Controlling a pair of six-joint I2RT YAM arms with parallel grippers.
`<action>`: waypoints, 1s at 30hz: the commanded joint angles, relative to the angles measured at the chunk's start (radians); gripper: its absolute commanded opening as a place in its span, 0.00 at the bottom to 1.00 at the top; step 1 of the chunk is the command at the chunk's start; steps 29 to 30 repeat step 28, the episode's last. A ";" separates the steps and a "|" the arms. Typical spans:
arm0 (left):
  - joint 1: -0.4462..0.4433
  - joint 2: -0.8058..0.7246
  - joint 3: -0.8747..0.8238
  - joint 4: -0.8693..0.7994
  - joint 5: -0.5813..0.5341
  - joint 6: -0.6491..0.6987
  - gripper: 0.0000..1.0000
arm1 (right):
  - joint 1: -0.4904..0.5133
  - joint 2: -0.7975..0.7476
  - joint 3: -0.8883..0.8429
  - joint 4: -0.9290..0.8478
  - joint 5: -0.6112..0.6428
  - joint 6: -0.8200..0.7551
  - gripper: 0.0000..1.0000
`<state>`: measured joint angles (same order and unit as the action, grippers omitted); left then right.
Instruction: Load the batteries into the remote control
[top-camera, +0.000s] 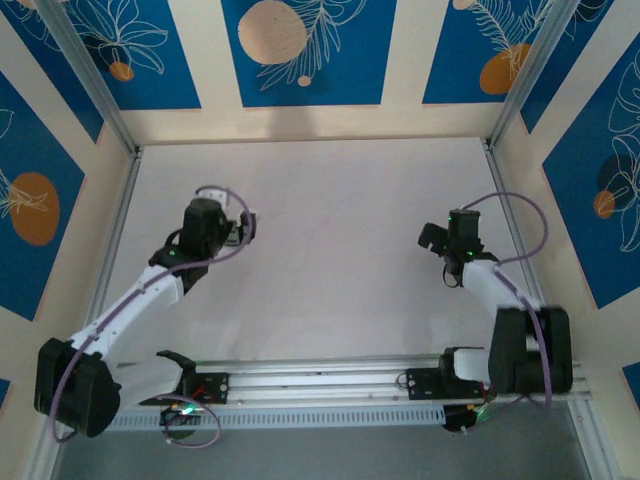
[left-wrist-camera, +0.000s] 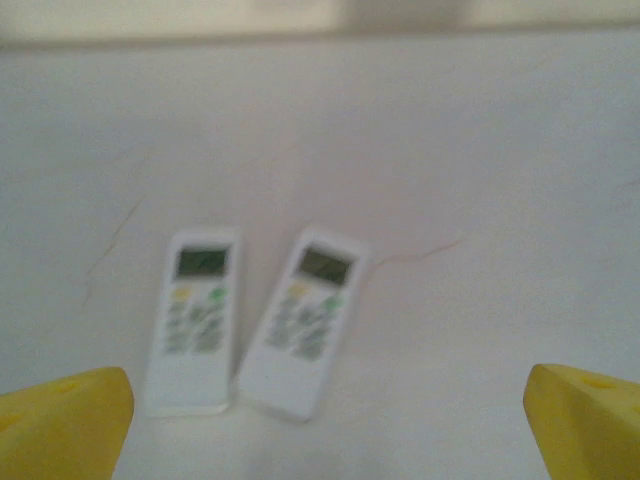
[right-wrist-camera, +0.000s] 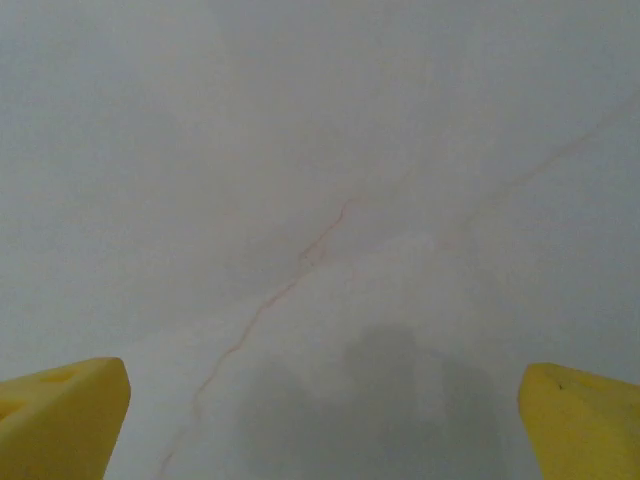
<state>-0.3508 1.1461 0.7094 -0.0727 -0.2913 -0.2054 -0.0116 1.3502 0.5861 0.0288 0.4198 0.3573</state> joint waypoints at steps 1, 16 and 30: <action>0.070 0.043 -0.186 0.374 -0.045 0.160 1.00 | 0.046 0.122 -0.033 0.496 -0.056 -0.185 1.00; 0.320 0.411 -0.367 1.057 0.228 0.197 1.00 | 0.018 0.170 -0.172 0.777 -0.298 -0.251 0.99; 0.312 0.414 -0.337 1.007 0.312 0.238 1.00 | 0.034 0.170 -0.187 0.806 -0.298 -0.273 0.99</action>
